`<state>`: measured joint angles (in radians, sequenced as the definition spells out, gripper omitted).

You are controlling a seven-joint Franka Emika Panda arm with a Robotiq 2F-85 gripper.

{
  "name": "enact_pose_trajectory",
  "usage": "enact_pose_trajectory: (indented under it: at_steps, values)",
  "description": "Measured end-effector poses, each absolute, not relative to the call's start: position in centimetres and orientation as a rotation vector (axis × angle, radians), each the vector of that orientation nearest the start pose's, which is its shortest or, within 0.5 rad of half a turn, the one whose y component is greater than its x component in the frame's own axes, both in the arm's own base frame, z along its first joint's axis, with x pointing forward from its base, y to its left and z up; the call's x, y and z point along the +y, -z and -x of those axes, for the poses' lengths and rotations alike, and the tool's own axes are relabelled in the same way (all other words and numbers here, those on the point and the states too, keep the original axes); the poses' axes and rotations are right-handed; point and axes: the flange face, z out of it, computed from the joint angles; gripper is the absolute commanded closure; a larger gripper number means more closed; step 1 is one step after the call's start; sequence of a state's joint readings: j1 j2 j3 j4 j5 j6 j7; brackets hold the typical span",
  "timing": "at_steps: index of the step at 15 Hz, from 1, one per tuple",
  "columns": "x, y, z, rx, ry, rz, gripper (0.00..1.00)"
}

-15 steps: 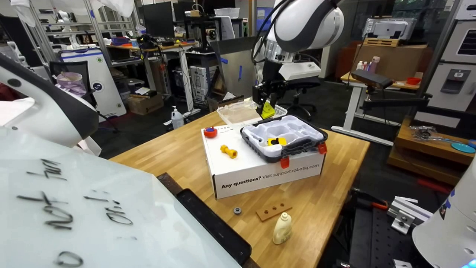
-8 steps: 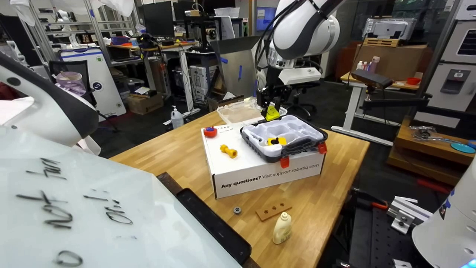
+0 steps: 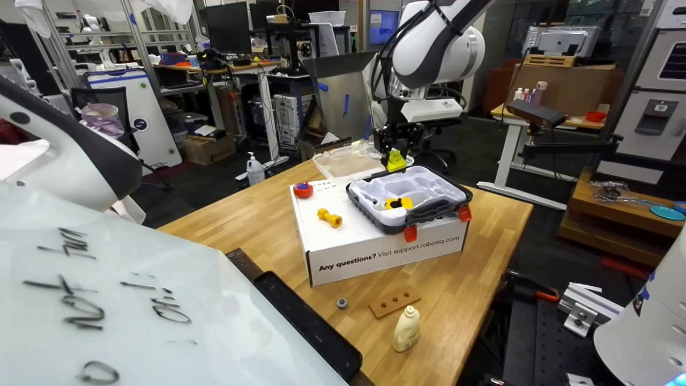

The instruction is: Put the yellow duster inside the case

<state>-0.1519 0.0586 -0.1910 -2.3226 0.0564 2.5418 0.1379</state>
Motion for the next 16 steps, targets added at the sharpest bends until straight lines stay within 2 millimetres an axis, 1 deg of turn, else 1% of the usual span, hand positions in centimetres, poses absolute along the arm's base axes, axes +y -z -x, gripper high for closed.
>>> enact_pose_trajectory:
  at_steps: [4, 8, 16]
  values:
    - [-17.9, -32.2, -49.8, 0.845, 0.229, 3.009, 0.70]
    - [-18.5, -31.5, -49.5, 0.894, 0.206, 2.995, 0.70]
    - [-18.3, -30.3, -48.5, 0.961, 0.164, 2.935, 0.70]
